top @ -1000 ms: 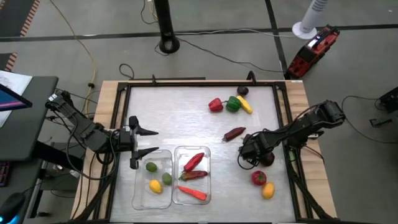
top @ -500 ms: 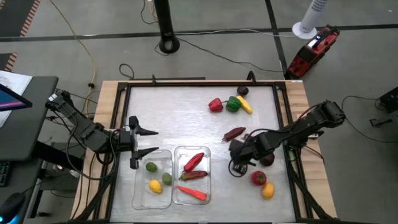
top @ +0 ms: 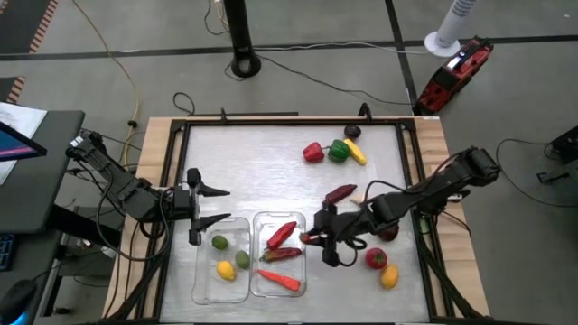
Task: Sort produce into baskets
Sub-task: Put the red peach into the left transparent bin, then put the yellow lemon into the left transparent bin
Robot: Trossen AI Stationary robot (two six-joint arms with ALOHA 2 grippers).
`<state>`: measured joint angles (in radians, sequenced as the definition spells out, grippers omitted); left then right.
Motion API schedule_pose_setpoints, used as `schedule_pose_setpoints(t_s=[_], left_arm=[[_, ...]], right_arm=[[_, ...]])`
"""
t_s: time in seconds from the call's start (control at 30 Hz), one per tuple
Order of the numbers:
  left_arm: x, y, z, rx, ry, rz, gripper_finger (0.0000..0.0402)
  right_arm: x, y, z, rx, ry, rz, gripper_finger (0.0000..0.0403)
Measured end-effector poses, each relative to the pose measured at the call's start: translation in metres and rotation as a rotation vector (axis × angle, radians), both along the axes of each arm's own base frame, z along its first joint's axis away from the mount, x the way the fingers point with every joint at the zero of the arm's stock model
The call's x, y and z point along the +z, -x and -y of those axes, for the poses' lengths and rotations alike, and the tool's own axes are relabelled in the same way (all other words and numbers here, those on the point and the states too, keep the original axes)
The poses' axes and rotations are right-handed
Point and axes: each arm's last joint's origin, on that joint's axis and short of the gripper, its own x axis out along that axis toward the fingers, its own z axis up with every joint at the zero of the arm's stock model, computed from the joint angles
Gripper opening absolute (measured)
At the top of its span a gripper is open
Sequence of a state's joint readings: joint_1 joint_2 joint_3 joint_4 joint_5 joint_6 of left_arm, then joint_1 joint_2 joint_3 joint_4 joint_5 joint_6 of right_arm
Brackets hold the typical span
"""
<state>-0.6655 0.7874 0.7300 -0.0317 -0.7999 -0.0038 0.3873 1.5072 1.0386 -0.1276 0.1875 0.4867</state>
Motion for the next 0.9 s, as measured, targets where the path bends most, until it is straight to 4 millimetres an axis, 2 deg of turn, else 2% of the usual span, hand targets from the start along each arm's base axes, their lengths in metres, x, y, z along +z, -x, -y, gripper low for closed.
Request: schedule_pose_setpoints(t_s=[0.07,0.13,0.27,0.43,0.57,0.7,0.8,0.9], left_arm=[[0.0,0.0,-0.001,0.02,-0.001,0.001,0.0242],[0.0,0.0,-0.001,0.03,-0.001,0.003,0.0242],[0.001,0.0,-0.001,0.032,0.002,0.008,0.0242],[0.001,0.0,-0.002,0.074,-0.006,0.008,0.0242],[0.0,0.0,-0.002,0.079,-0.009,0.005,0.0242],[0.0,0.001,-0.003,0.079,-0.013,0.0,0.0242],[0.0,0.001,-0.003,0.079,-0.015,-0.002,0.0242],[-0.001,0.001,-0.003,0.08,-0.016,-0.004,0.0242]], right_arm=[[0.0,-0.012,0.001,0.004,0.001,0.077,0.0124],[-0.009,-0.024,-0.001,0.02,0.013,0.113,0.0124],[-0.02,-0.059,-0.003,0.083,0.023,0.154,0.0125],[-0.019,-0.107,-0.008,0.159,0.09,0.197,0.0144],[-0.013,-0.137,-0.01,0.196,0.177,0.224,0.0165],[-0.009,-0.162,-0.006,0.206,0.218,0.243,0.0194],[-0.011,-0.173,-0.002,0.23,0.215,0.203,0.0225],[-0.012,-0.173,0.005,0.267,0.196,0.105,0.0258]])
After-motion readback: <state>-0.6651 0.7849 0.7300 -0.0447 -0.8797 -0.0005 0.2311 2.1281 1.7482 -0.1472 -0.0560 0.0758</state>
